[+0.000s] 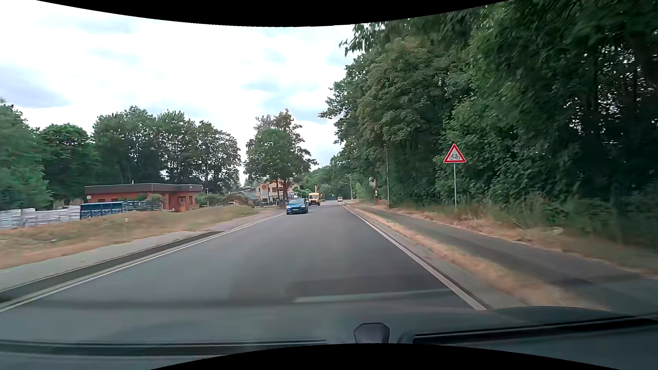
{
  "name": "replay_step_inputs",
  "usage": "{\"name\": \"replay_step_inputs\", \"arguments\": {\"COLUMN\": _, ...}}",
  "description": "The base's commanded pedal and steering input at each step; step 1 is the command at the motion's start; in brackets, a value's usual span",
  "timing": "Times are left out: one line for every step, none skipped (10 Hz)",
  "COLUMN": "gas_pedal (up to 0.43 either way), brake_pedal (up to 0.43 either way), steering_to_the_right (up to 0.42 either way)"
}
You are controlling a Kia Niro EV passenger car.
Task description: Follow the waypoints while adhering to traffic rules and regulations
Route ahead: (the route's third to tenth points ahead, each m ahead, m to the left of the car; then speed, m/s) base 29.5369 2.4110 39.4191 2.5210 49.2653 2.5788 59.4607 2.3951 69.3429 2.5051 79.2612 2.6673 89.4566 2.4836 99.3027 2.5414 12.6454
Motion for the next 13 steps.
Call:
{"name": "replay_step_inputs", "arguments": {"gas_pedal": 0.000, "brake_pedal": 0.000, "steering_to_the_right": -0.001}}
{"name": "replay_step_inputs", "arguments": {"gas_pedal": 0.000, "brake_pedal": 0.000, "steering_to_the_right": -0.001}}
{"name": "replay_step_inputs", "arguments": {"gas_pedal": 0.000, "brake_pedal": 0.000, "steering_to_the_right": -0.002}}
{"name": "replay_step_inputs", "arguments": {"gas_pedal": 0.000, "brake_pedal": 0.000, "steering_to_the_right": -0.002}}
{"name": "replay_step_inputs", "arguments": {"gas_pedal": 0.000, "brake_pedal": 0.000, "steering_to_the_right": -0.003}}
{"name": "replay_step_inputs", "arguments": {"gas_pedal": 0.000, "brake_pedal": 0.000, "steering_to_the_right": -0.004}}
{"name": "replay_step_inputs", "arguments": {"gas_pedal": 0.000, "brake_pedal": 0.000, "steering_to_the_right": -0.004}}
{"name": "replay_step_inputs", "arguments": {"gas_pedal": 0.000, "brake_pedal": 0.000, "steering_to_the_right": -0.004}}
{"name": "replay_step_inputs", "arguments": {"gas_pedal": 0.000, "brake_pedal": 0.000, "steering_to_the_right": -0.004}}
{"name": "replay_step_inputs", "arguments": {"gas_pedal": 0.000, "brake_pedal": 0.000, "steering_to_the_right": -0.004}}
{"name": "replay_step_inputs", "arguments": {"gas_pedal": 0.000, "brake_pedal": 0.000, "steering_to_the_right": -0.004}}
{"name": "replay_step_inputs", "arguments": {"gas_pedal": 0.000, "brake_pedal": 0.000, "steering_to_the_right": -0.005}}
{"name": "replay_step_inputs", "arguments": {"gas_pedal": 0.000, "brake_pedal": 0.000, "steering_to_the_right": -0.008}}
